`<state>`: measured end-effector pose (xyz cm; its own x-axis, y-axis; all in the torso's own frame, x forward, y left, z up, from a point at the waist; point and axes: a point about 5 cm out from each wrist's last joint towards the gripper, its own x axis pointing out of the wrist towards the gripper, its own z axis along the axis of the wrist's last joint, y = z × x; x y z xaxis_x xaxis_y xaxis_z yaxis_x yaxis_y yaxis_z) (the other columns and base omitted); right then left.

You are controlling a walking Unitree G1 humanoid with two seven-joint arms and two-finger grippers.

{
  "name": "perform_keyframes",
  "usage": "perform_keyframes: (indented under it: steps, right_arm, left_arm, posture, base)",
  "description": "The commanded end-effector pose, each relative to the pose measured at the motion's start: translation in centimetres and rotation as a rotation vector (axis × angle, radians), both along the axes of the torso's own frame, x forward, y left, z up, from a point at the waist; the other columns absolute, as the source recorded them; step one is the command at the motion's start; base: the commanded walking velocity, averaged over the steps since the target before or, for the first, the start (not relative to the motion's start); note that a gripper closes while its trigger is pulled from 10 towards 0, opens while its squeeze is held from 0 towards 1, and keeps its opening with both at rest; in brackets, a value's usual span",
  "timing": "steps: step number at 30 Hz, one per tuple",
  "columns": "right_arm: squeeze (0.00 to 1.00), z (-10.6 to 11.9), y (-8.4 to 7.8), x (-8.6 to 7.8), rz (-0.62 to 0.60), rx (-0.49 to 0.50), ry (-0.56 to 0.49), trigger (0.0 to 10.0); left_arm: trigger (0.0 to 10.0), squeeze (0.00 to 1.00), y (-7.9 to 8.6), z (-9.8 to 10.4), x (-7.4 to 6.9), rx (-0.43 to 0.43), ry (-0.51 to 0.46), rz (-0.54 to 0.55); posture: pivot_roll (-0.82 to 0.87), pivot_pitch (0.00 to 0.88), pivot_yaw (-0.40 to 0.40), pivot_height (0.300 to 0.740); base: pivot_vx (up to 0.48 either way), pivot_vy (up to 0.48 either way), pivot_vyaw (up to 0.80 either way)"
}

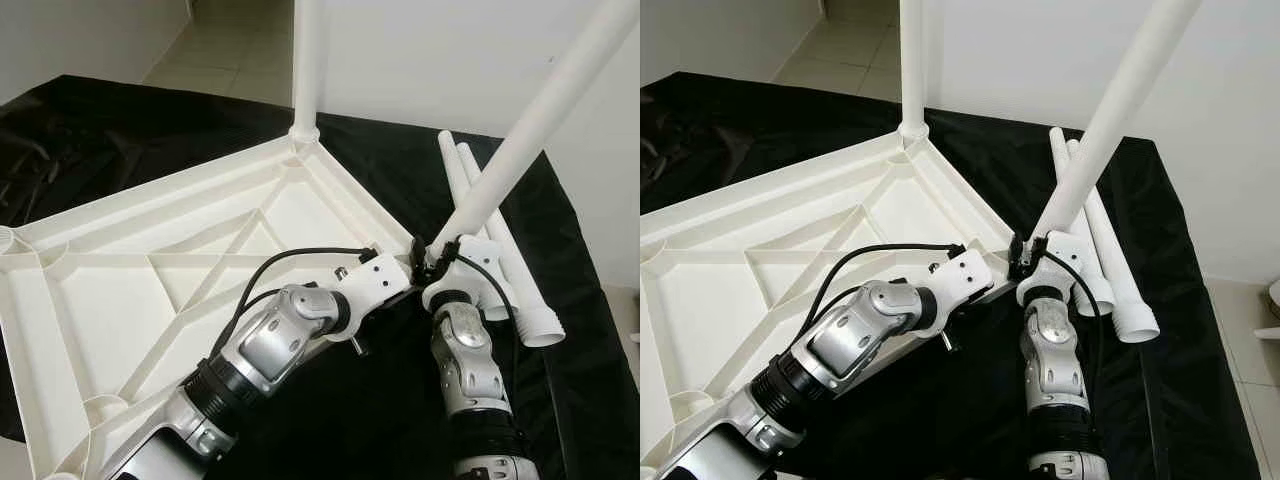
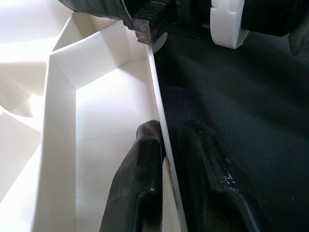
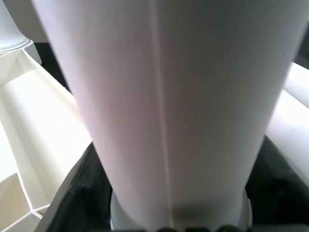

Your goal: Building children table

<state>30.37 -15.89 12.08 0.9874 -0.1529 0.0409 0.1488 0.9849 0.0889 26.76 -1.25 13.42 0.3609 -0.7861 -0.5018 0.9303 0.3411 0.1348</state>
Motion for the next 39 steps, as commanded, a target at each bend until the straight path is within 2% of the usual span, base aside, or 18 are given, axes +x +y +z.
perform_keyframes:
  steps: [1,6,7,8,9,11,14,18,19,23,25,31,32,35,37,39]
  right_arm:
    - [0.00,-0.9,1.7,-0.2,0.031,0.007,0.062,10.0]
    - [0.00,-0.5,2.0,-0.4,0.021,0.013,0.063,10.0]
    - [0.73,-0.4,2.1,-0.5,0.043,0.028,0.050,10.0]
    - [0.73,-0.4,2.1,-0.5,0.043,0.028,0.050,10.0]
    - [1.00,0.0,2.1,-0.6,0.115,0.045,0.017,10.0]
    - [1.00,0.0,2.1,-0.6,0.115,0.045,0.017,10.0]
    - [1.00,0.2,2.0,-0.9,0.205,0.045,-0.013,10.0]
    - [1.00,0.3,1.6,-1.0,0.227,0.029,-0.023,10.0]
    - [0.00,0.2,1.2,-1.0,0.243,0.026,-0.027,10.0]
    - [0.00,0.2,0.2,-1.0,0.305,0.009,-0.042,10.0]
    - [0.00,0.0,-1.0,-0.8,0.364,-0.012,-0.043,10.0]
    - [0.00,-0.1,-1.4,-0.7,0.383,-0.018,-0.041,10.0]
    - [0.00,-0.3,-2.4,-0.5,0.415,-0.031,-0.032,10.0]
    - [0.00,-0.4,-3.2,-0.3,0.449,-0.045,-0.029,10.0]
    - [0.00,-0.8,-4.8,0.0,0.517,-0.070,-0.015,10.0]
    - [0.00,-0.9,-5.2,0.0,0.534,-0.076,-0.010,10.0]
  left_arm:
    - [10.0,0.00,-0.2,-3.1,-1.6,0.070,0.156,-0.065]
    - [10.0,0.00,-0.2,-3.1,-1.6,0.069,0.155,-0.065]
    - [10.0,0.00,-0.2,-3.1,-1.5,0.069,0.155,-0.064]
    - [10.0,0.00,-0.2,-3.1,-1.5,0.069,0.155,-0.064]
    - [10.0,0.00,-0.2,-3.0,-1.5,0.070,0.154,-0.064]
    - [10.0,0.00,-0.2,-3.0,-1.5,0.070,0.154,-0.064]
    - [10.0,0.00,-0.2,-3.0,-1.5,0.069,0.154,-0.062]
    - [10.0,0.00,-0.2,-3.0,-1.5,0.069,0.155,-0.061]
    - [10.0,0.00,-0.2,-3.1,-1.5,0.069,0.155,-0.061]
    - [10.0,0.00,-0.2,-3.0,-1.5,0.069,0.157,-0.062]
    - [10.0,0.00,-0.3,-3.1,-1.5,0.069,0.156,-0.063]
    - [10.0,0.00,-0.3,-3.1,-1.6,0.068,0.156,-0.063]
    - [10.0,0.00,-0.3,-3.1,-1.6,0.069,0.156,-0.065]
    - [10.0,0.00,-0.3,-3.1,-1.6,0.069,0.155,-0.066]
    - [10.0,0.00,-0.3,-3.1,-1.6,0.071,0.155,-0.065]
    - [10.0,0.00,-0.3,-3.1,-1.6,0.071,0.155,-0.064]
  posture:
    - [0.00,0.096,-0.051,0.740]
    - [0.00,0.096,-0.051,0.740]
    - [0.00,0.095,-0.051,0.740]
    - [0.00,0.095,-0.051,0.740]
    - [0.00,0.094,-0.052,0.740]
    - [0.00,0.094,-0.052,0.740]
    - [0.00,0.094,-0.052,0.740]
    - [0.00,0.093,-0.052,0.740]
    - [0.00,0.093,-0.052,0.740]
    - [0.00,0.091,-0.053,0.740]
    - [0.00,0.088,-0.053,0.740]
    - [0.00,0.088,-0.053,0.740]
    - [0.00,0.086,-0.053,0.740]
    - [0.00,0.083,-0.053,0.740]
    - [0.00,0.076,-0.048,0.740]
    - [0.00,0.076,-0.048,0.740]
  base:
    - [0.000,0.000,0.00]
    - [0.000,0.000,0.00]
    - [0.000,0.000,0.00]
    - [0.000,0.000,0.00]
    - [0.000,0.000,0.00]
    - [0.000,0.000,0.00]
    - [0.000,0.000,0.00]
    - [0.000,0.000,0.00]
    - [0.000,0.000,0.00]
    - [0.000,0.000,0.00]
    - [0.000,0.000,0.00]
    - [0.000,0.000,0.00]
    - [0.000,0.000,0.00]
    - [0.000,0.000,0.00]
    - [0.000,0.000,0.00]
    - [0.000,0.000,0.00]
